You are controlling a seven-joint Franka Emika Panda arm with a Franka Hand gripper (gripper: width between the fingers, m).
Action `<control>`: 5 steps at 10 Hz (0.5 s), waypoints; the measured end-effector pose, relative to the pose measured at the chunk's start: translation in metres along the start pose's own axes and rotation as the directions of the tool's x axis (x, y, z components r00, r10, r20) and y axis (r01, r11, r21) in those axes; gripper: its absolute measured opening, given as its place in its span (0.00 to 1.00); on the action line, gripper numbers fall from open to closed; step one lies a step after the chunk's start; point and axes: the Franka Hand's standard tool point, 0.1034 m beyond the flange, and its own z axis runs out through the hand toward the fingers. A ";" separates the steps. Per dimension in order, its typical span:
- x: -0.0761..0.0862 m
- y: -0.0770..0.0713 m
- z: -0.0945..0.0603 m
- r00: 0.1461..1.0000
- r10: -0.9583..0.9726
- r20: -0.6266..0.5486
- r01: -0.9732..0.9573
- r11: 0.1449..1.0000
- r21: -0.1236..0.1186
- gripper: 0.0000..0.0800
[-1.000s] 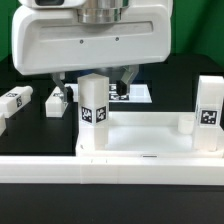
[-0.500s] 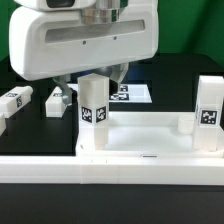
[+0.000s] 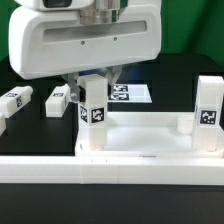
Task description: Assemble desk
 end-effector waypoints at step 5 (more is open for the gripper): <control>0.002 -0.002 -0.001 0.865 0.502 -0.003 -0.502 0.865 0.018 0.36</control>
Offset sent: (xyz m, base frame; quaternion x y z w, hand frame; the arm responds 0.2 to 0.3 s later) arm -0.0018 0.0064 0.0052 0.0230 0.0116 0.2939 0.9555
